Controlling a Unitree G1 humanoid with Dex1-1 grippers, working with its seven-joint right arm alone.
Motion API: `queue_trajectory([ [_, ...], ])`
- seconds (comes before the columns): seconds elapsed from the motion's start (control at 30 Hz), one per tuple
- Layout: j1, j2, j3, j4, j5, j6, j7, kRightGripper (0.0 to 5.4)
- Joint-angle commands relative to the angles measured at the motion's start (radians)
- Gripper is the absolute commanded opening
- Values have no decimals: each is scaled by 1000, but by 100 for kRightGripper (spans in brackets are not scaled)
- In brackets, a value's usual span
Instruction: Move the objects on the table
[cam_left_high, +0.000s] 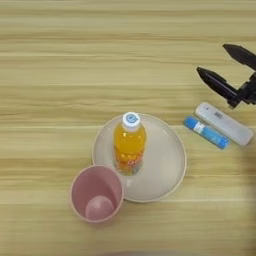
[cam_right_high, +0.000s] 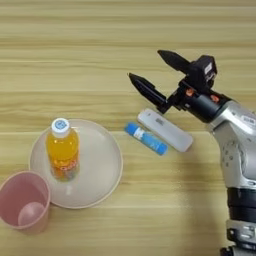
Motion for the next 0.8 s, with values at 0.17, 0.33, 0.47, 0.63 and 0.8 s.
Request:
queue_trajectory([
  [0.17, -82, -87, -17, 153, -104, -141, 13, 536],
  [0.33, -95, -100, 3, 253, -170, -203, 14, 536],
  [0.47, -107, -110, 22, 326, -227, -238, 3, 536],
  [0.63, -120, -117, 44, 392, -289, -274, -8, 536],
  [0.8, -130, -130, 76, 449, -359, -286, -35, 536],
])
